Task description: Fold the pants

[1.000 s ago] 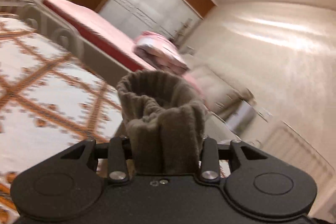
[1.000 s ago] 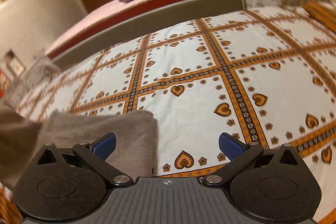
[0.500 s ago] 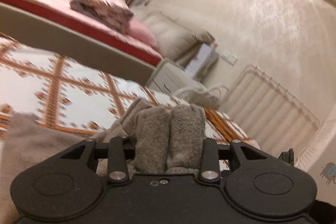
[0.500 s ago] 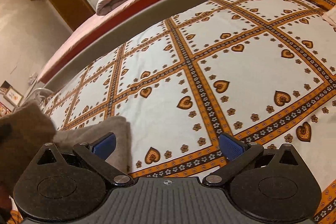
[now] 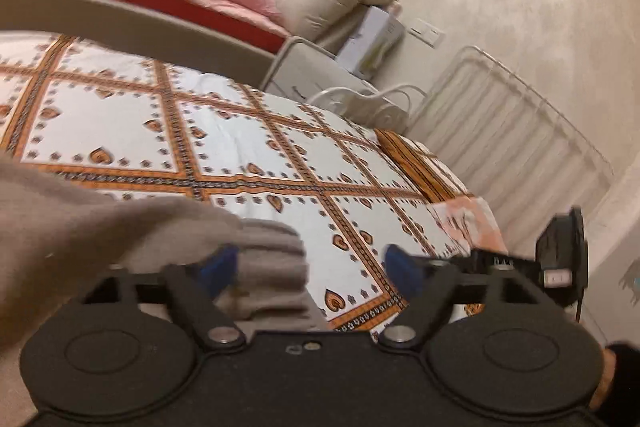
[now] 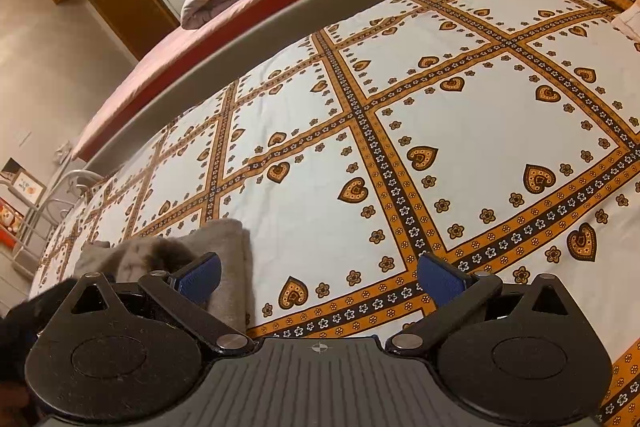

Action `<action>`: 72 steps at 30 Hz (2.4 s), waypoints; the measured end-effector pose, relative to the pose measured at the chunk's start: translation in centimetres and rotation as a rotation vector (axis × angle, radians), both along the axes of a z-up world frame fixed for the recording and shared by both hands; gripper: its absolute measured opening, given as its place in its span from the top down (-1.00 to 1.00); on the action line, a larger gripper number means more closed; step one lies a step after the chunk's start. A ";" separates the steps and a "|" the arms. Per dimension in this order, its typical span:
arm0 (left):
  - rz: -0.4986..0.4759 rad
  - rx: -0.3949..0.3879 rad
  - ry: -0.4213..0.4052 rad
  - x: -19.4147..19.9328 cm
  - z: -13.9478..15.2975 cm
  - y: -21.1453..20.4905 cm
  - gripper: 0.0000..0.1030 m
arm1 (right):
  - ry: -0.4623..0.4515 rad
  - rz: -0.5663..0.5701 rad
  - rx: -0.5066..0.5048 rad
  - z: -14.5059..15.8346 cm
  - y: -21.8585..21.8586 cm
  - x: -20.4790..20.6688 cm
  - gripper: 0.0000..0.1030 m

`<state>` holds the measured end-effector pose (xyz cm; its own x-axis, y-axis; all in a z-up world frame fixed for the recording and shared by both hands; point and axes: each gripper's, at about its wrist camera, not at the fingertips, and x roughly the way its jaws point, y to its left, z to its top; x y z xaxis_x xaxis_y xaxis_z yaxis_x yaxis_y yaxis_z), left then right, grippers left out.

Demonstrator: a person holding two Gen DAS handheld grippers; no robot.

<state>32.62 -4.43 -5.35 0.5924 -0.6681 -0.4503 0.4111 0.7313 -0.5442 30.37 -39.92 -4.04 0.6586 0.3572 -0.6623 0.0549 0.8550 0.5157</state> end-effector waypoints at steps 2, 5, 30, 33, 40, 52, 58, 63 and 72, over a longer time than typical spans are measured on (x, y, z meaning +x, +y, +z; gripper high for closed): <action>0.042 -0.006 0.005 -0.2 0.2 1.1 -0.22 | -0.010 0.019 0.018 0.1 0.2 0.0 -1.00; 0.106 0.006 0.016 -0.7 1.5 3.0 -0.22 | -0.045 0.087 0.066 0.5 1.1 -0.5 -1.00; 0.369 0.150 0.176 -6.1 1.2 19.8 -0.37 | 0.115 0.378 0.346 -3.2 11.1 2.1 -0.27; 0.374 0.144 0.180 -6.3 1.1 20.5 -0.37 | 0.125 0.386 0.335 -3.9 12.0 3.0 -0.26; 0.402 0.113 0.189 -6.1 1.0 21.2 -0.37 | -0.096 0.445 0.235 0.6 12.9 1.9 0.59; 0.379 0.109 0.190 -5.7 0.8 20.7 -0.41 | 0.037 0.295 0.192 -2.8 9.7 4.5 0.16; 0.350 0.126 0.186 -5.1 0.6 19.7 -0.43 | -0.050 0.215 0.208 -1.0 6.7 2.7 -0.03; 0.265 0.122 0.226 -4.5 0.3 18.1 -0.43 | -0.048 0.226 0.181 -0.7 6.8 1.8 -0.03; 0.363 0.336 0.116 -8.6 1.0 15.5 -0.43 | -0.077 0.316 0.013 0.0 10.4 -0.3 -0.04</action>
<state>24.04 11.06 -4.37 0.6933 -0.2351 -0.6813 0.0487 0.9584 -0.2812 30.05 -29.56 -4.07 0.5615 0.5600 -0.6091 -0.2518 0.8169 0.5189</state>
